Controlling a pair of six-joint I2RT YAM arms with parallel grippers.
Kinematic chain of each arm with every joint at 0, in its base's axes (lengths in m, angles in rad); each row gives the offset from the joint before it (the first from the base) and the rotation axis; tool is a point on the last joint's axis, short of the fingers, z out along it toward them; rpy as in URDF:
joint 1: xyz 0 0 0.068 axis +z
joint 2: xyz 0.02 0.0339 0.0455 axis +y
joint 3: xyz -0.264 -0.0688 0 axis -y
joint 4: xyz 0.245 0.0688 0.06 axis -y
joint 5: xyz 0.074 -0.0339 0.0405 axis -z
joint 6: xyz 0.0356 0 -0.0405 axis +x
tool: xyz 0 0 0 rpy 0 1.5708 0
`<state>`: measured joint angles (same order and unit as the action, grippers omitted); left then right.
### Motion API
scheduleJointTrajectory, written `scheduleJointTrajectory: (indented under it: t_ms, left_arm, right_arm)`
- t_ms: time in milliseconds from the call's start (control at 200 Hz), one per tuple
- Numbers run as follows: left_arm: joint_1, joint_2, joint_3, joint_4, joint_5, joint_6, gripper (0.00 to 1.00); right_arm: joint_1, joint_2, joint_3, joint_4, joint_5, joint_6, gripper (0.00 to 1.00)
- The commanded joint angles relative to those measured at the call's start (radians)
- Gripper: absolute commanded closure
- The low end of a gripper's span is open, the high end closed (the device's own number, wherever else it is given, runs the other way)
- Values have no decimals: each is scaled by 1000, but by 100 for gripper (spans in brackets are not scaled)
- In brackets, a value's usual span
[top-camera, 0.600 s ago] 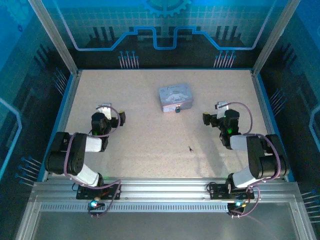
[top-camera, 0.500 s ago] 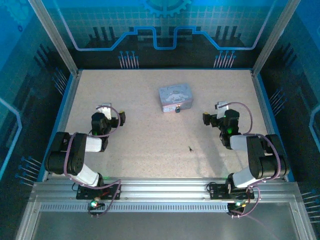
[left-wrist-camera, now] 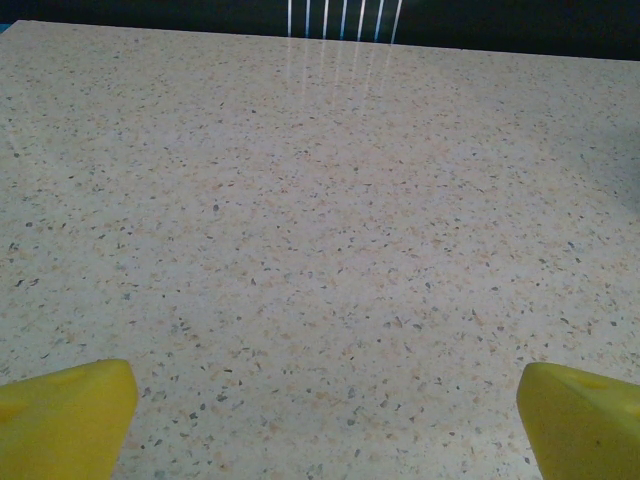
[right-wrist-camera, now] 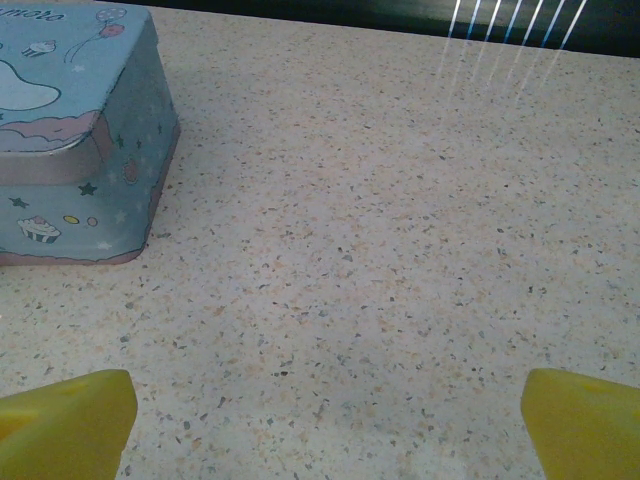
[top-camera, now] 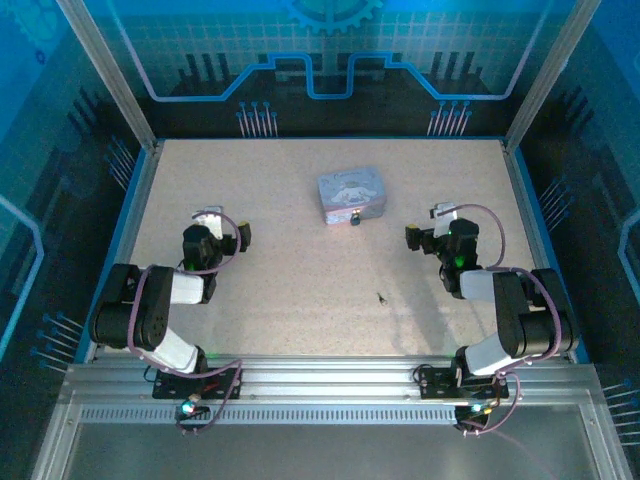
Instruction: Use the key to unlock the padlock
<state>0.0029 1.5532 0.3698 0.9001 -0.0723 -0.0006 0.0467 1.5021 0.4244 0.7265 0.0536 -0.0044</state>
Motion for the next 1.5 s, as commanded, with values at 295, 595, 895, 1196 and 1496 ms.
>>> scheduleJointTrajectory:
  t_ms: [295,595,895,1196,1496]
  left_arm:
    - [3,-93,-15,-1,-11,-15,1]
    - [-6,-430,141,-394,5,-170,1]
    - [-34,-500,284,-704,206,-441,1]
    - [-241,-515,210,-712,230,-556,1]
    - [-385,-346,228,-537,295,-668,1]
  right_arm:
    - [9,-19,29,-27,35,12,0]
    - [18,-270,199,-543,20,127,0]
    - [165,-444,292,-1055,-34,384,0]
    - [291,-542,194,-1341,-143,598,11]
    - [317,-349,204,-1306,-302,592,27]
